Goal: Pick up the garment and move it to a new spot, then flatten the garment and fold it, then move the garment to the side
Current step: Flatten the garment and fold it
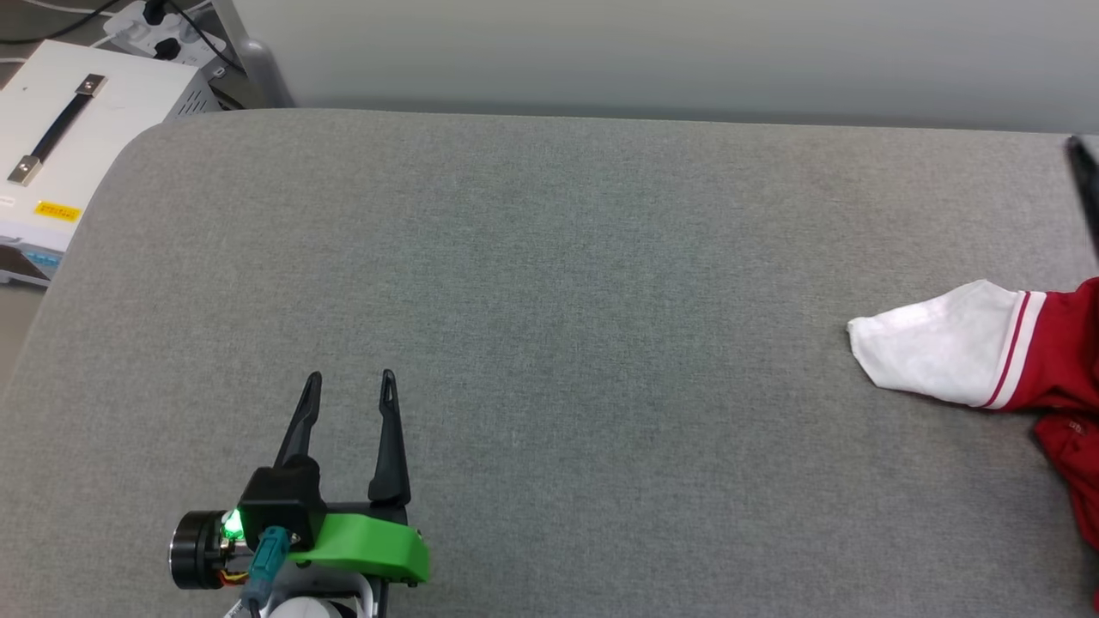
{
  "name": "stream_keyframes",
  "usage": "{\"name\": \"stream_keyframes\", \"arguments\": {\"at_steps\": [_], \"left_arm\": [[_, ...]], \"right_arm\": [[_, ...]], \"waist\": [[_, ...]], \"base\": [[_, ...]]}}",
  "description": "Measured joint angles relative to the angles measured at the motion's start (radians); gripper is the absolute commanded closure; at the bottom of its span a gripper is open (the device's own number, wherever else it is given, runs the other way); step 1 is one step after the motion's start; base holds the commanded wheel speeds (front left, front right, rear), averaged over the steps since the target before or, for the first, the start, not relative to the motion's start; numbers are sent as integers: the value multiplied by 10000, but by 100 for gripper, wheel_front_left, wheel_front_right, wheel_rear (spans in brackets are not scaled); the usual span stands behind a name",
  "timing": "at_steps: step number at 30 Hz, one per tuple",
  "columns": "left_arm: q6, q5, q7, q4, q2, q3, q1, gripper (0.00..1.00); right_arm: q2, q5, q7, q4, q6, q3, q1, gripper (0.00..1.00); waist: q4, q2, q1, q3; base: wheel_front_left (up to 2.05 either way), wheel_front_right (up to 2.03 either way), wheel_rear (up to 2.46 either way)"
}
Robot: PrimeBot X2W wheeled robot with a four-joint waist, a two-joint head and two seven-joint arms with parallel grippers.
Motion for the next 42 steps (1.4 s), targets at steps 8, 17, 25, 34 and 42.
{"name": "stream_keyframes", "arguments": {"at_steps": [8,17,25,34,42], "left_arm": [[0,-6,0,-88,2,-94,-77,0],[27,-50,0,-165,2,-334,-585,0],[123,-109,0,-224,0,-364,-778,0],[157,-107,0,-182,2,-299,-802,0],[151,-107,0,-161,0,-274,-779,0]], "right_arm": [[-1532,2433,4775,807,0,3145,-1524,0],[-1350,2918,6144,3582,0,5425,-2923,0],[-600,2784,5124,6138,0,6358,-3182,0],[-424,3475,3436,7108,2,6560,-3352,100],[-794,3599,986,5990,0,6318,-3141,100]], "waist": [[218,0,0,317],[592,0,0,960],[911,0,0,1529],[867,0,0,1506],[767,0,0,1102]], "base": [[0,0,0],[0,0,0],[0,0,0],[0,0,0],[0,0,0]]}}
